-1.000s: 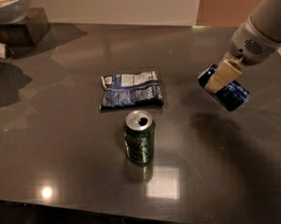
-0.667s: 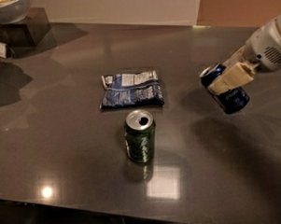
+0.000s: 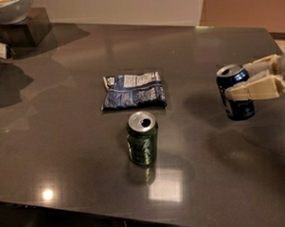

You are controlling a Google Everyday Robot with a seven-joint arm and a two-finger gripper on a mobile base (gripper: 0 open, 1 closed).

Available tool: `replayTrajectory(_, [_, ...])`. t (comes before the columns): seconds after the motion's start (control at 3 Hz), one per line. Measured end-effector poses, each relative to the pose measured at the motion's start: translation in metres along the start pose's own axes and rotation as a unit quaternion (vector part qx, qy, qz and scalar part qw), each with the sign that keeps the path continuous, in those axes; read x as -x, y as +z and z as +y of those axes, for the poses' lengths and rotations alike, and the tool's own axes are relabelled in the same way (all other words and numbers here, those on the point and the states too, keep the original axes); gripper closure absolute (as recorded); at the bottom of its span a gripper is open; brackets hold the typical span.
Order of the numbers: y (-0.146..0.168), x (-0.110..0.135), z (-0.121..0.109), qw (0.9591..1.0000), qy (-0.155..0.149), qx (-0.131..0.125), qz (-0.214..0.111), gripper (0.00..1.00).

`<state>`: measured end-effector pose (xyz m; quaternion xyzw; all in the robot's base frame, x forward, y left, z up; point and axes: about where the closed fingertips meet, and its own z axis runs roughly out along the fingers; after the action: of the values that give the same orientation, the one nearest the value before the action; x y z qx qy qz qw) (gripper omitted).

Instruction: Place pepsi can upright

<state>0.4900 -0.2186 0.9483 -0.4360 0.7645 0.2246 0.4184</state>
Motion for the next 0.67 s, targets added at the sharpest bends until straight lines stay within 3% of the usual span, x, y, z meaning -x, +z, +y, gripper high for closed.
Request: replayTrajectory(0.67, [-0.025,-0.027,-0.006,0.9933,0.019,0.011,-0.114,1.00])
